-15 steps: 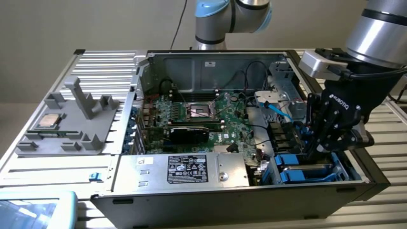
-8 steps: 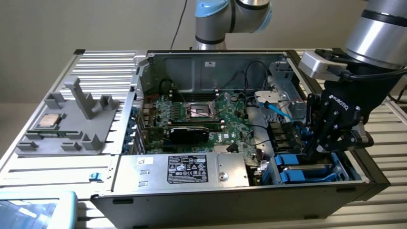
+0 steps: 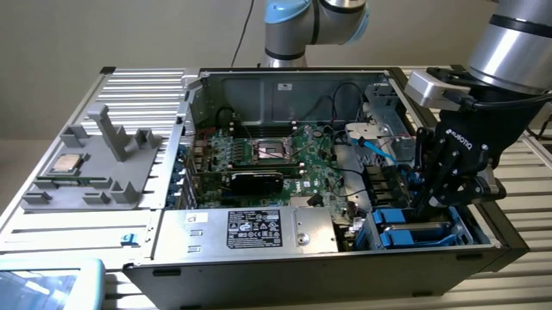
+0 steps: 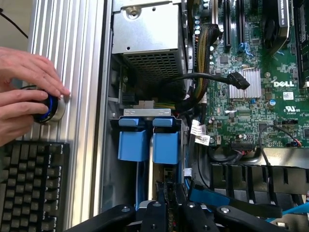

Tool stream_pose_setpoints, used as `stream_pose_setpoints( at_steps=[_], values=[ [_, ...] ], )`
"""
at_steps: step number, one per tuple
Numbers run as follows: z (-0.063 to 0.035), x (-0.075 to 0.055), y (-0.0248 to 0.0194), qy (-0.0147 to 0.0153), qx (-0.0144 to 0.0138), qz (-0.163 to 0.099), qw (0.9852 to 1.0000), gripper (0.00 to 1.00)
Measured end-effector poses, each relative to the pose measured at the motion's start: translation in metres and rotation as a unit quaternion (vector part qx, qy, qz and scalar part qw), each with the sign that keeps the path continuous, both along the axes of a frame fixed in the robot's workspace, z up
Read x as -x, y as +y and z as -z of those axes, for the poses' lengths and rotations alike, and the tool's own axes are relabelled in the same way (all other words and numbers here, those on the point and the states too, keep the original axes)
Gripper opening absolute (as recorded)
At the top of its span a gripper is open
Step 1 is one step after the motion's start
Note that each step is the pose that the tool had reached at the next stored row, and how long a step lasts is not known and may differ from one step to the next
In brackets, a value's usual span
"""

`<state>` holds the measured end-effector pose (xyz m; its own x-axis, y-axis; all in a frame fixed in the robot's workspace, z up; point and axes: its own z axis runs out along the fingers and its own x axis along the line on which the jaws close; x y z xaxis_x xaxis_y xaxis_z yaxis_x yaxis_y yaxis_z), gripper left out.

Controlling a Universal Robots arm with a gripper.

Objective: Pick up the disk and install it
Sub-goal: 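Insert the first disk wire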

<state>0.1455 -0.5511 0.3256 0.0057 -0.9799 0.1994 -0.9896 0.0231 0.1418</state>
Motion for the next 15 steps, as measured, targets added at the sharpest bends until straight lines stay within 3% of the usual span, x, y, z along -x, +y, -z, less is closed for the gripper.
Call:
stream_pose_setpoints(
  at_steps=[8, 10, 13, 15],
  values=[
    [0.0001, 0.0, 0.0, 0.0, -0.0001, 0.0, 1.0, 0.16],
    [-0.0003, -0.0001, 0.0, 0.0, -0.0004, 0.0, 1.0, 0.18],
    [-0.0019, 0.0, 0.0, 0.0, 0.0002, 0.0, 1.0, 0.31],
    [-0.0043, 0.0, 0.0, 0.0, 0.001, 0.0, 1.0, 0.31]
  ],
)
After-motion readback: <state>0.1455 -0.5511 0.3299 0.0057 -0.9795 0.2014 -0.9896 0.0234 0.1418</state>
